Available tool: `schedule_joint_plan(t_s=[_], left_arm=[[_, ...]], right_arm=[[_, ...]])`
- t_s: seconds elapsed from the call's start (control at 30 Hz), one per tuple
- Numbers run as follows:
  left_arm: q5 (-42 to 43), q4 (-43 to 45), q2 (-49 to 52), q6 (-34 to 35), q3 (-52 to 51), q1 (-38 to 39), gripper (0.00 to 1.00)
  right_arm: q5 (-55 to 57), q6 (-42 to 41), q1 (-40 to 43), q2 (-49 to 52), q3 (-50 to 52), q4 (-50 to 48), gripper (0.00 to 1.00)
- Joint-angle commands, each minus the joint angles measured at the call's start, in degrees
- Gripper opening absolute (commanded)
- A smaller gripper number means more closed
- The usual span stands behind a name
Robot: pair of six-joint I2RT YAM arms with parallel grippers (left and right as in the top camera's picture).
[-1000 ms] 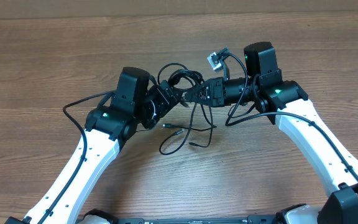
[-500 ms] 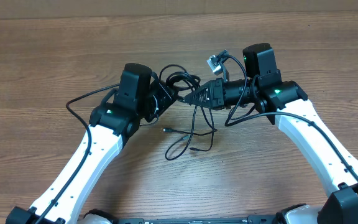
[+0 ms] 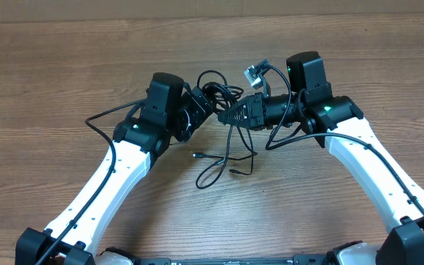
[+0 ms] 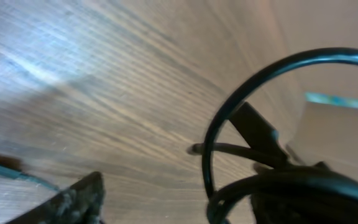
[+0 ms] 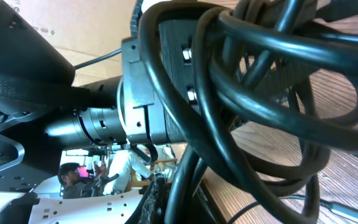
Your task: Untangle cables
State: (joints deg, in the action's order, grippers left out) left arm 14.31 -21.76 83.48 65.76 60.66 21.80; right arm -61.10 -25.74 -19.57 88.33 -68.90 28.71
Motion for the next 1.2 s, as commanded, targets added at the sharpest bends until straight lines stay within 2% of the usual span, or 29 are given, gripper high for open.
schedule_joint_plan(t_s=[0.0,0.1,0.17,0.2,0.33,0.6,0.7,0.83,0.9,1.03,1.07,1.1,1.17], left_arm=[[-1.11,2.10,0.79,1.14,-0.52,-0.02,0.64],[-1.07,3.26,0.79,1.14,-0.52,-0.02,0.32],[-1.09,3.37,0.79,1.14,-0.52,-0.02,0.06],[-0.90,3.37,0.79,1.11,-0.52,-0.02,0.04],[-0.72,3.39,0.72,-1.75,-0.52,-0.15,0.04],[5.40,1.95,-2.75,-13.64,-0.50,-3.15,0.04],[7.69,-0.37,-5.55,-18.93,-0.50,-4.83,0.04],[9.20,-3.76,-9.97,-26.93,-0.50,-6.51,0.04],[9.64,-5.11,-12.00,-30.53,-0.50,-6.67,0.04],[9.70,-8.41,-15.41,-36.76,-0.50,-6.67,0.04],[9.51,-9.27,-15.82,-38.07,-0.50,-6.67,0.04],[9.18,-10.08,-16.04,-39.15,-0.50,-6.67,0.04],[7.76,-11.93,-16.11,-40.33,-0.50,-6.69,0.04]], right_arm=[[-3.30,0.15,-0.35,-2.10,-2.21,-0.35,0.04],[-3.30,-1.18,-0.35,-2.10,-2.21,-0.31,0.04],[-3.28,-1.90,-0.35,-2.10,-2.21,-0.33,0.04],[-3.28,-1.95,-0.35,-2.10,-2.21,-0.31,0.04],[-3.28,-1.97,-0.35,-2.10,-2.21,0.17,0.04],[-1.77,-1.90,-0.35,-2.10,-2.21,0.63,0.04],[3.10,-1.03,-0.35,-2.10,-2.21,2.25,0.05],[13.66,5.79,-0.35,-2.10,-2.21,7.91,0.07],[18.14,8.13,-0.35,-2.10,-2.21,10.51,0.11],[21.84,14.51,-0.35,-2.10,-2.21,14.34,0.28],[21.88,16.98,-0.35,-2.10,-2.21,15.08,0.34],[21.88,19.58,-0.33,-2.10,-2.21,15.69,0.46],[21.84,23.32,-0.11,-2.51,-2.36,16.72,0.57]])
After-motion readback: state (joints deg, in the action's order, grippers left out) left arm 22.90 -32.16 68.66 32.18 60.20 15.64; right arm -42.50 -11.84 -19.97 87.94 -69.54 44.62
